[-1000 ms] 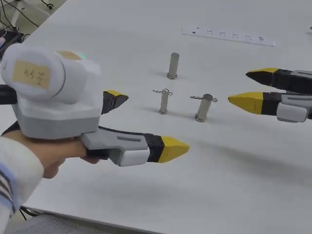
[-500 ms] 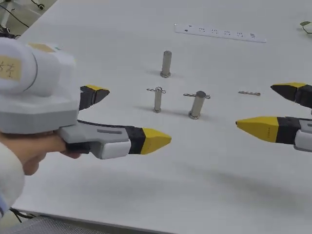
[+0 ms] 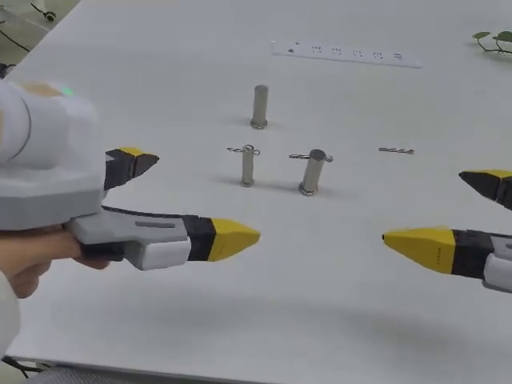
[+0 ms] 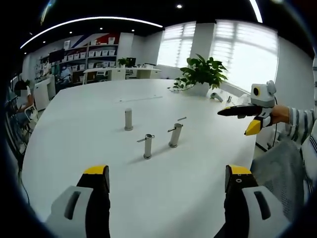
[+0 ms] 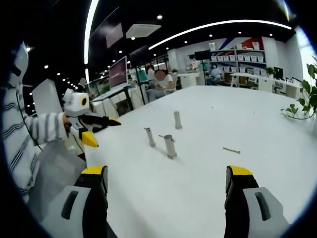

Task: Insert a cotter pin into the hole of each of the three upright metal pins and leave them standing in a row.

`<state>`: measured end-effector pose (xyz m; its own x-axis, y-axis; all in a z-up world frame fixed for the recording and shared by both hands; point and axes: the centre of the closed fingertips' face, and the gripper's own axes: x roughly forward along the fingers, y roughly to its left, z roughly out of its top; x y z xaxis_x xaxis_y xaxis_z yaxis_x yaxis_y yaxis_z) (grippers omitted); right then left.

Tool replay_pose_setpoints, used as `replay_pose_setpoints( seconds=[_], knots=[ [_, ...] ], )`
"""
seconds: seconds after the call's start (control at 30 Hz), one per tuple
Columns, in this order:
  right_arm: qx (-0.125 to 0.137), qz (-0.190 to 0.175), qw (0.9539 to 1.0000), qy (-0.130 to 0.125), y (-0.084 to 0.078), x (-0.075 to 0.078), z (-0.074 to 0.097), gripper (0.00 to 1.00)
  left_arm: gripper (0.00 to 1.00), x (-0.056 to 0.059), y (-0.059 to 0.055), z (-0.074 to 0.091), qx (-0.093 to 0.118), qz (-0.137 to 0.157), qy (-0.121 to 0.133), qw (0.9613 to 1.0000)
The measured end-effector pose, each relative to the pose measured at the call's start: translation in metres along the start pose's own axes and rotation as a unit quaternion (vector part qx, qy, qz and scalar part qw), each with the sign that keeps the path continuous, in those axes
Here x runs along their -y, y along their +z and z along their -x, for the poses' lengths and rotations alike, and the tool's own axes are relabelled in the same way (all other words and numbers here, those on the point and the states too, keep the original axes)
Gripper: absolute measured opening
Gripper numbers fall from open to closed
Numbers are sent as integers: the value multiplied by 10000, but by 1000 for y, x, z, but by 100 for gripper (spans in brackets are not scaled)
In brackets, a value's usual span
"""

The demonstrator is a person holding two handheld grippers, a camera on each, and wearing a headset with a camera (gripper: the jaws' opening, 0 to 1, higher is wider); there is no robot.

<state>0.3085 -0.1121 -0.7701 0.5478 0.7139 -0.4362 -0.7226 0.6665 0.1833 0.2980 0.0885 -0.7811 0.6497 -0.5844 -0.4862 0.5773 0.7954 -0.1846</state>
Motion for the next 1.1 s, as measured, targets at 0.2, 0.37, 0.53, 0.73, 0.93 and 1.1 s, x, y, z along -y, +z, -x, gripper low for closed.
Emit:
replay_pose_setpoints(
  seconds=[0.2, 0.37, 0.53, 0.73, 0.93, 1.1],
  knots=[
    [-121, 18, 9997, -234, -10, 3, 3, 100, 97, -2, -6, -1, -125, 32, -31, 9999],
    [-258, -22, 9994, -231, -23, -4, 2, 100, 96, -3, -7, -1, -212, 54, -87, 9997],
    [-163, -20, 9996, -224, -22, -10, 2, 100, 94, -9, 3, -1, -219, -69, -114, 9997],
    [-105, -90, 9996, -237, -21, -13, 2, 100, 90, -23, 33, -7, -97, -387, -186, 9990],
    [-64, -139, 9995, -274, -19, -13, 6, 99, 87, -45, 62, -23, -100, -565, -56, 9983],
    [-58, -78, 9993, -365, -14, -6, 9, 99, 84, -67, 80, -42, -125, -698, 101, 9974]
  ],
)
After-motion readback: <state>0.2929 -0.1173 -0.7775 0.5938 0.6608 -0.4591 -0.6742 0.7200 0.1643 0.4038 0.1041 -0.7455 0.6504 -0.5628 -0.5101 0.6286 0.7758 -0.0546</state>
